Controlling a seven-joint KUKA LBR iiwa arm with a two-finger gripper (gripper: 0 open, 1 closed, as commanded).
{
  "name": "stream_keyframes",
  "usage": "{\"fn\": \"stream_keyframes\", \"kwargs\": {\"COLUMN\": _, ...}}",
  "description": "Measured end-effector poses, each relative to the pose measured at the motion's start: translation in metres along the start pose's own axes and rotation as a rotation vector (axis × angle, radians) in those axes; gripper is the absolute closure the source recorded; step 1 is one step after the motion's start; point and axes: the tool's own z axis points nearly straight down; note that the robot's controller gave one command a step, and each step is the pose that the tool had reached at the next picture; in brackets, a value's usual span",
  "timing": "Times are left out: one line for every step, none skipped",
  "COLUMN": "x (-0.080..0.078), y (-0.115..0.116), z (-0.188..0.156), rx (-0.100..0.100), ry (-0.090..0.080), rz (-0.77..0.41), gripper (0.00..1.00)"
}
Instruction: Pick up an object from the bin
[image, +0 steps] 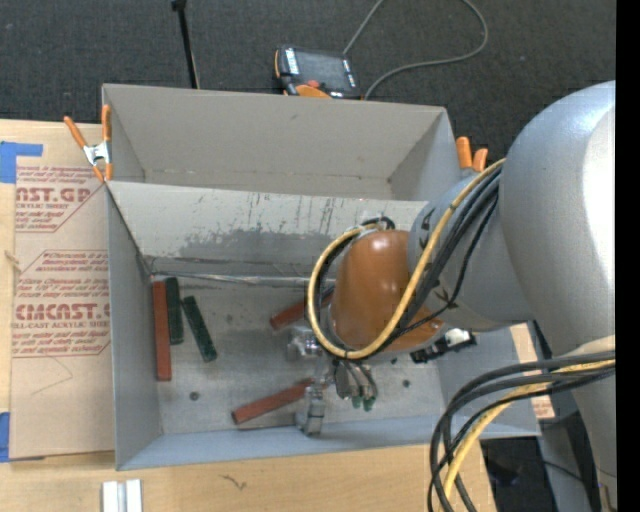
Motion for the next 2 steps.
{"fn": "stream_keyframes", "kwargs": {"x": 0.000, "y": 0.001, "z": -0.002, "rx": 0.000, "ry": 0.005, "rz": -0.005, "gripper": 1.00}}
{"fn": "stream_keyframes", "kwargs": {"x": -0.026, "y": -0.003, "z": -0.170, "rx": -0.001, "ry": -0.006, "rz": 0.031, "gripper": 1.00}}
